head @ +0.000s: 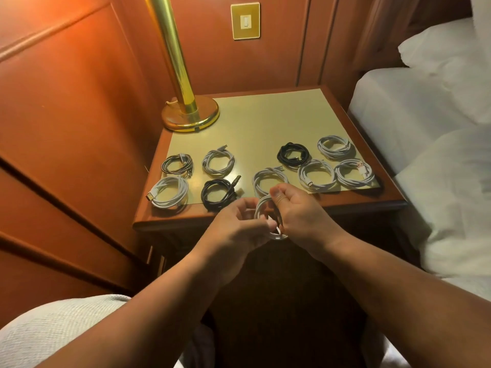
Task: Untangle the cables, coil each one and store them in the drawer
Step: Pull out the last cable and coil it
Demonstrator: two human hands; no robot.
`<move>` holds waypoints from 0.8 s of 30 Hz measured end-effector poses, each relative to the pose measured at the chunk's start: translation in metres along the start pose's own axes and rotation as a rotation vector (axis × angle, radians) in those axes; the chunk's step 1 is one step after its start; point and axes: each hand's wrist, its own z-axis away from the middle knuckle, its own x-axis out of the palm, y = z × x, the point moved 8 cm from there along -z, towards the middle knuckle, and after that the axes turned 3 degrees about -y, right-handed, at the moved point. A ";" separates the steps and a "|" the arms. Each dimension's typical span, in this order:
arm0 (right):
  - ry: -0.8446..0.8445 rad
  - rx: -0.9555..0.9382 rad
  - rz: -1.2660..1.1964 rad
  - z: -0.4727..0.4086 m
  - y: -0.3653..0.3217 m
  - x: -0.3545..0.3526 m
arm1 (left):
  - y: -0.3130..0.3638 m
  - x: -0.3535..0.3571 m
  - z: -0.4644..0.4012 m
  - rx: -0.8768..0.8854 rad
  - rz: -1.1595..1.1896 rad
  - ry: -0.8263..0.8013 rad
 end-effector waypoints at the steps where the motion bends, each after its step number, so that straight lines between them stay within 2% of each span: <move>1: 0.002 0.012 0.005 -0.001 0.001 -0.001 | 0.003 -0.005 0.000 0.032 -0.127 0.065; 4: 0.026 0.014 0.036 -0.003 0.004 -0.007 | 0.017 -0.015 0.003 0.122 -0.490 0.220; 7: 0.056 -0.031 0.148 -0.001 0.002 -0.012 | 0.028 -0.013 0.005 0.220 -0.832 0.234; 9: 0.075 -0.080 0.235 0.001 -0.001 -0.015 | 0.030 -0.011 0.005 0.211 -0.981 0.203; 11: 0.085 -0.135 0.326 0.002 -0.005 -0.016 | 0.027 -0.009 0.004 0.140 -0.967 0.130; 13: 0.089 -0.169 0.400 0.002 -0.008 -0.017 | 0.025 -0.007 0.004 0.058 -0.854 0.074; 17: 0.123 -0.156 0.444 0.002 -0.012 -0.025 | 0.029 -0.013 0.005 0.006 -0.710 0.123; 19: 0.124 -0.038 0.286 -0.002 -0.004 -0.029 | 0.031 -0.013 0.005 0.034 -0.770 0.119; 22: 0.059 0.232 -0.296 -0.005 0.019 -0.022 | 0.032 -0.013 0.004 0.089 -0.871 0.124; 24: 0.008 0.338 -0.600 -0.002 0.025 -0.014 | 0.036 -0.013 0.005 0.149 -0.914 0.167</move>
